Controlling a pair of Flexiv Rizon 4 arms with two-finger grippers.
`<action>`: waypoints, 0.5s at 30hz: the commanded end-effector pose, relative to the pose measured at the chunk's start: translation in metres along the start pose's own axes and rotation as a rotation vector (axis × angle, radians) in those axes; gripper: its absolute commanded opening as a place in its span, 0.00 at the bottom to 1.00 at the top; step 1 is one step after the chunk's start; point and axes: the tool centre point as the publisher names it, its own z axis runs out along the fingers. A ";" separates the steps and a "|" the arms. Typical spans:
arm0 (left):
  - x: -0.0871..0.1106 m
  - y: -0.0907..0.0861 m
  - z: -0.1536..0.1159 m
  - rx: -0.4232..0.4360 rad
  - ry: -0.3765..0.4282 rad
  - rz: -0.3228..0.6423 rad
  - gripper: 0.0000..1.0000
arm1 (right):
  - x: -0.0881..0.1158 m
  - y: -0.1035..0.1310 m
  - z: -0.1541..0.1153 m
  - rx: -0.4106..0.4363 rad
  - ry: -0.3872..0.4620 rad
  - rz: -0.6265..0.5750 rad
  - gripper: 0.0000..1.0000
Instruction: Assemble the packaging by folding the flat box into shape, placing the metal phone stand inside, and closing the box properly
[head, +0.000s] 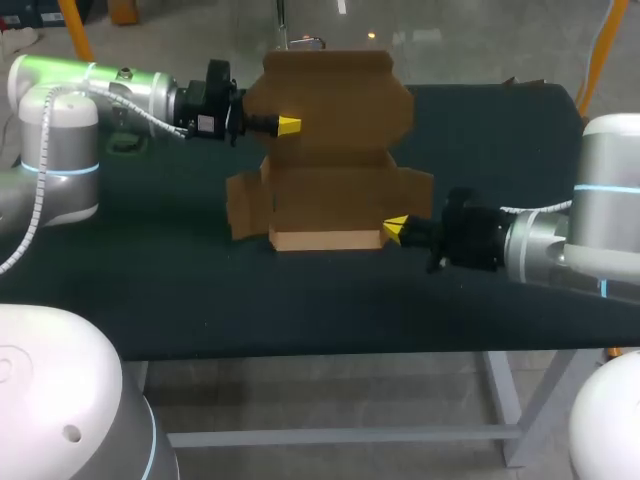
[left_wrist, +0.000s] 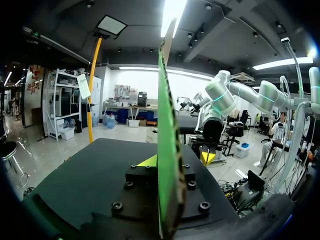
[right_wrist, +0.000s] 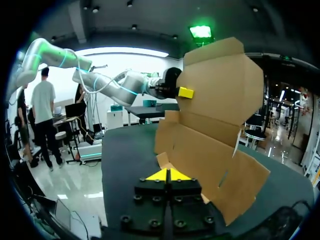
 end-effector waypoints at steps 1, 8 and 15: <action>-0.001 0.002 -0.001 0.001 0.006 0.000 0.00 | -0.001 -0.002 0.006 -0.003 0.002 0.000 0.00; -0.001 0.002 -0.001 0.001 0.006 0.000 0.00 | 0.004 -0.017 0.041 -0.018 0.018 0.011 0.00; -0.001 0.002 -0.001 0.001 0.006 0.000 0.00 | 0.003 -0.023 0.068 -0.016 -0.056 0.077 0.00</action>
